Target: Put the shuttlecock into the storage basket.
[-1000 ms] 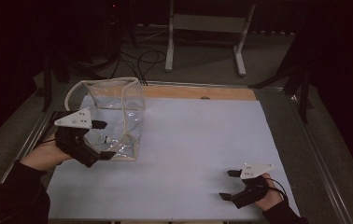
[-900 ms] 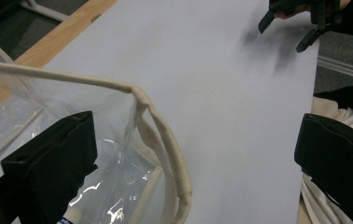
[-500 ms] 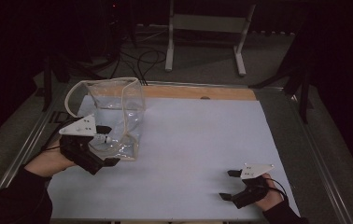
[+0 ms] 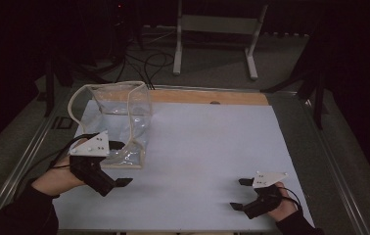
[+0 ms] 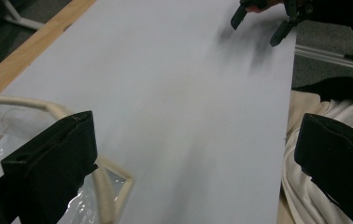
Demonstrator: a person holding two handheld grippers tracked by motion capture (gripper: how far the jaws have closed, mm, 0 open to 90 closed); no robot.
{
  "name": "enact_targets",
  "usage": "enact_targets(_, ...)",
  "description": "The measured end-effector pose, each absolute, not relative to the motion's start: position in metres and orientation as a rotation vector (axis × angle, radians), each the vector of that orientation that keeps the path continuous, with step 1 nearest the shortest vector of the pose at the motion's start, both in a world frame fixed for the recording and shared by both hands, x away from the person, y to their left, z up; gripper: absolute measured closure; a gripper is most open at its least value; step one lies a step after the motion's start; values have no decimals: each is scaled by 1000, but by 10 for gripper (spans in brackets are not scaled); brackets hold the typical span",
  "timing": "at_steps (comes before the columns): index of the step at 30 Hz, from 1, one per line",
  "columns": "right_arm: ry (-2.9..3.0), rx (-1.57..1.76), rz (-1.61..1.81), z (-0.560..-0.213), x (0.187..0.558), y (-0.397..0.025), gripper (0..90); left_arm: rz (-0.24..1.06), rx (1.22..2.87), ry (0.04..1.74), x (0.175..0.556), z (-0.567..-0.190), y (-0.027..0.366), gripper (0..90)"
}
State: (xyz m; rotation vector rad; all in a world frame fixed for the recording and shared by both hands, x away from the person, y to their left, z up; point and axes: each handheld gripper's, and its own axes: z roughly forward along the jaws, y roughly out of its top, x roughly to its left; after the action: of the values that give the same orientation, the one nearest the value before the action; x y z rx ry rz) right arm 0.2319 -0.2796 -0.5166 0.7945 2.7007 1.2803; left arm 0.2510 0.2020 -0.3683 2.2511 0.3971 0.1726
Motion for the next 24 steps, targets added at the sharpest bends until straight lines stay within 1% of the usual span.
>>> enact_targets(24, 2701, 786, 1276, -516, 232, -280, 98, 145, 2247, 319, 223, -389, 178, 4)
